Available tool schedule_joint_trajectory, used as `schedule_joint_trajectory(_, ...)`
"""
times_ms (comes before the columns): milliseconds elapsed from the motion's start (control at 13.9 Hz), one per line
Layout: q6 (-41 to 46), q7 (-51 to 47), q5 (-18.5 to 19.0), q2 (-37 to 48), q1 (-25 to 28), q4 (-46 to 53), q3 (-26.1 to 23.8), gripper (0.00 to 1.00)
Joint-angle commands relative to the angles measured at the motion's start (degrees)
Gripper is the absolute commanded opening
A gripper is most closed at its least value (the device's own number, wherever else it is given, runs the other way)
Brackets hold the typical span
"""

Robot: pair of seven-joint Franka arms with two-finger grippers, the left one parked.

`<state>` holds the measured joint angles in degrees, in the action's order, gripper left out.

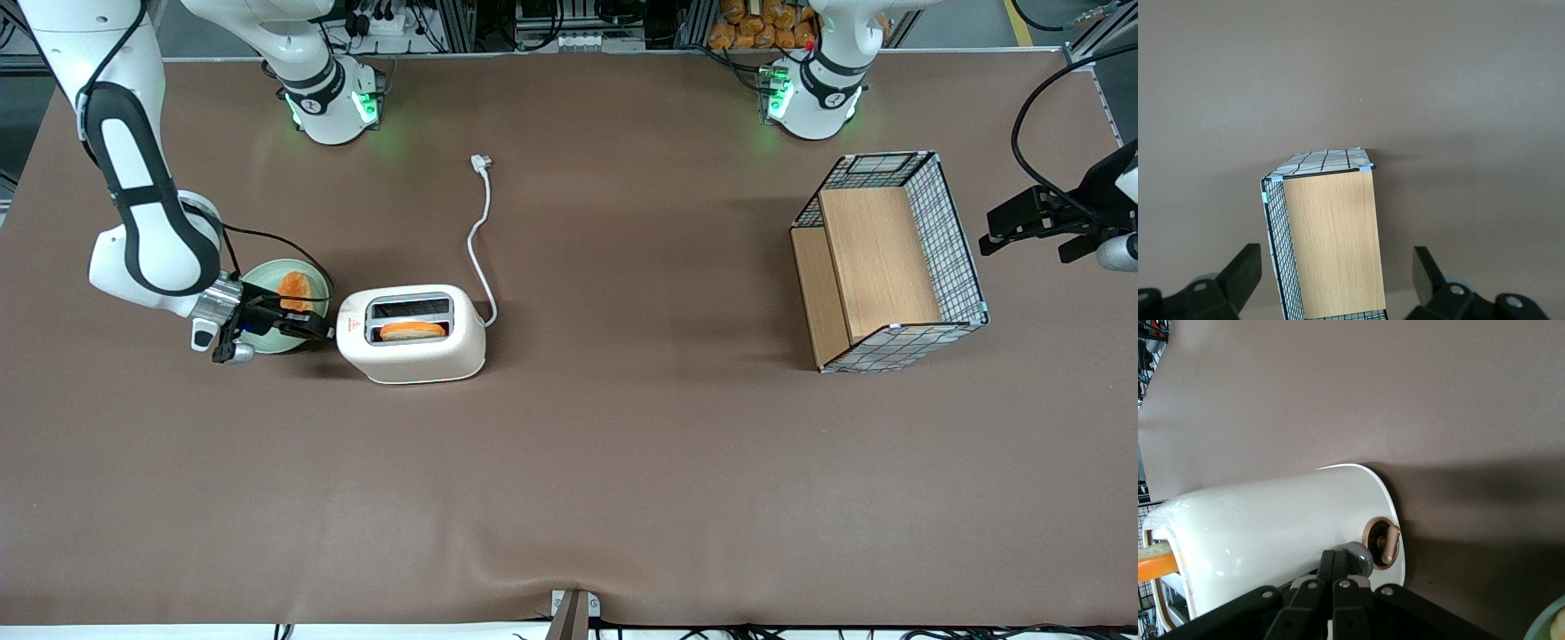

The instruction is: Press toaster button with right arm

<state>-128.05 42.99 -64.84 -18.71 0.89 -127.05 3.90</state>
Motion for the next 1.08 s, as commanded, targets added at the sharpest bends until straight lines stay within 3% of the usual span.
schedule_joint_trajectory(0,-2.47,4.47,-2.22,-4.4,0.43,0.57,-1.53,0.0)
schedule_joint_trajectory(1004,2.54,-3.44,-1.26,-1.42,-0.8,2.42,-1.09,0.0)
